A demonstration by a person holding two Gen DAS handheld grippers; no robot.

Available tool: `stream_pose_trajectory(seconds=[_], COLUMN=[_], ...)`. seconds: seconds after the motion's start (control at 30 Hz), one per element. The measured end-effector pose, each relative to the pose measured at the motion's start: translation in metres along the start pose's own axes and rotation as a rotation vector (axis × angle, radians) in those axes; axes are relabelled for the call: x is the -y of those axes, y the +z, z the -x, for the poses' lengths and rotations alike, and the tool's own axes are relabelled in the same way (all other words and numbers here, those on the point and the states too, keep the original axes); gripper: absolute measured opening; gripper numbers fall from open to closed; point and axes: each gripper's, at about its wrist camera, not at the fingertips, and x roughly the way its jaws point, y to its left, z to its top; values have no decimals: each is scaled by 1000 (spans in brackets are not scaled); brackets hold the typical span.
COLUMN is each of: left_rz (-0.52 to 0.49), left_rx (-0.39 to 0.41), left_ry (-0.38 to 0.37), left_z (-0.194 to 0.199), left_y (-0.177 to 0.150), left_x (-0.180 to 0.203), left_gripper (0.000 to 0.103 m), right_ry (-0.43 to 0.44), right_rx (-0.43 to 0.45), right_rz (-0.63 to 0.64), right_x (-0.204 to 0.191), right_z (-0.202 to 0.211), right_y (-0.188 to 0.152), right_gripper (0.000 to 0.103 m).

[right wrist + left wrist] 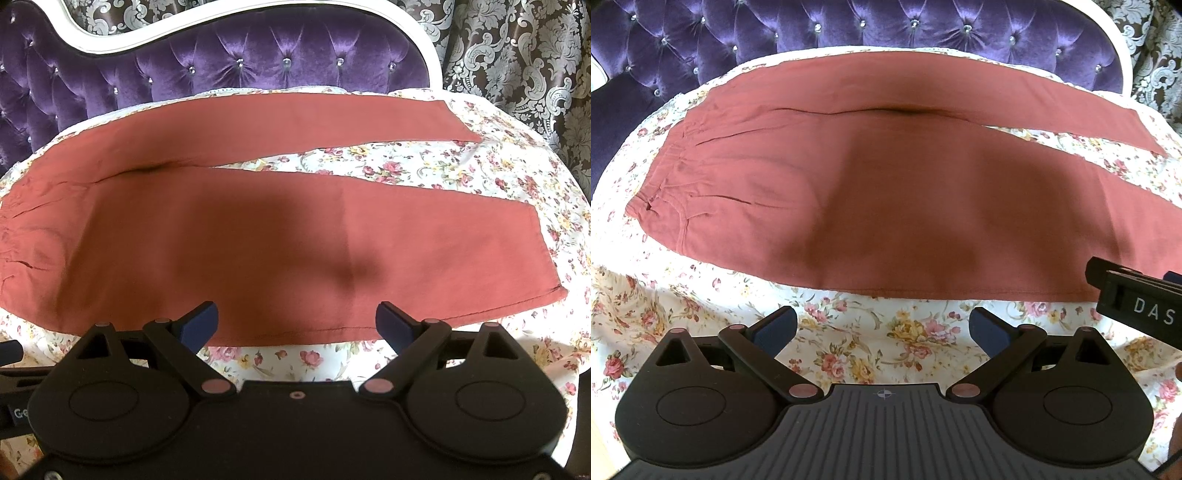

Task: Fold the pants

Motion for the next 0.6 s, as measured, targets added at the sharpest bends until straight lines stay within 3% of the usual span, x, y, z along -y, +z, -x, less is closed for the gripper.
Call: stream_pose_trajectory(seconds=[0.6], left_rz=[1], left_rx=[0], left_ry=[-1], left_z=[0], left_y=[-2], left_x=[0], left_gripper=[101], right_ry=[14], right_rx=[-6], right_rz=[0], right_x=[0], right_z=[1], right_y=[0], right_gripper=[93])
